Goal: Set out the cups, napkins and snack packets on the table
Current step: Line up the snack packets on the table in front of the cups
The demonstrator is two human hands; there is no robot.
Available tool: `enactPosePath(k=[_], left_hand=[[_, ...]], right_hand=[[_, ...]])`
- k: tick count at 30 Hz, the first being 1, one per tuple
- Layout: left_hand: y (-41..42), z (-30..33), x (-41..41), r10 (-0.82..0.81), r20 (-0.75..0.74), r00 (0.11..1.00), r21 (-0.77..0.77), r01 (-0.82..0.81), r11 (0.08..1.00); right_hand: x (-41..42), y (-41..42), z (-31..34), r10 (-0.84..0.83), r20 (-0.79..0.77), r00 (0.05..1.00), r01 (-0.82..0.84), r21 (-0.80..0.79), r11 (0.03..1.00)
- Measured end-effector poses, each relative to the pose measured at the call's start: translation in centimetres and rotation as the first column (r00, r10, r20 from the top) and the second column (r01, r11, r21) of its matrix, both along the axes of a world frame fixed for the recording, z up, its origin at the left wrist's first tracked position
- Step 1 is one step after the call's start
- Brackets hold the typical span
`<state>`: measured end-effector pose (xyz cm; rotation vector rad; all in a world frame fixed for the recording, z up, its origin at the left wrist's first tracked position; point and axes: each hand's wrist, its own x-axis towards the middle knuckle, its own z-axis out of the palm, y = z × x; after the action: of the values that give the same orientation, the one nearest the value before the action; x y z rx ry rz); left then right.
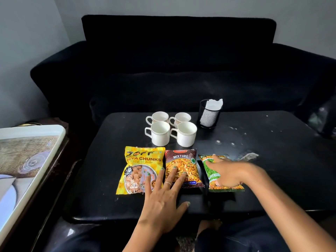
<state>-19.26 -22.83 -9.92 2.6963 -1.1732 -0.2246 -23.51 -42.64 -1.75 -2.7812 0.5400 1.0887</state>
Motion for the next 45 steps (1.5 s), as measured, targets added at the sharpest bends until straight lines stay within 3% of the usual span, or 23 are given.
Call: enactPosePath(k=[8,16,19,24,28,31,37,45], left_hand=[[-0.1,0.0,0.0,0.007,-0.017,1.000,0.019,-0.006,1.000],[0.0,0.5,-0.3,0.008,-0.032,0.999,0.033,-0.007,0.999],[0.1,1.6,-0.4,0.002,-0.017,1.000,0.021,-0.001,1.000],[-1.3,5.5,3.1,0.127,0.032,0.991,-0.102,-0.123,0.987],[-4.2,8.0,8.5,0.431,-0.073,0.900,-0.252,-0.434,0.865],[-5.5,6.9,11.6,0.529,-0.053,0.847,-0.248,-0.525,0.814],[-6.6,4.0,14.8,0.560,0.069,0.826,-0.101,-0.552,0.828],[-7.4,3.3,15.3,0.545,0.168,0.821,-0.094,-0.537,0.838]], right_hand=[[1.0,0.5,-1.0,-0.108,0.142,0.984,0.102,0.049,0.994],[1.2,0.4,-0.9,-0.125,0.182,0.975,0.107,0.109,0.988],[0.9,-0.1,-0.8,-0.093,0.272,0.958,0.071,0.091,0.993],[2.8,0.3,-0.5,-0.149,0.606,0.781,0.064,0.159,0.985],[6.8,-0.1,-0.4,-0.300,0.731,0.612,0.146,0.268,0.952],[8.9,-1.3,-1.5,-0.379,0.772,0.511,0.229,0.303,0.925],[10.3,-3.2,-4.3,-0.577,0.659,0.483,0.281,0.507,0.815],[10.6,-2.9,-5.3,-0.564,0.707,0.427,0.295,0.481,0.826]])
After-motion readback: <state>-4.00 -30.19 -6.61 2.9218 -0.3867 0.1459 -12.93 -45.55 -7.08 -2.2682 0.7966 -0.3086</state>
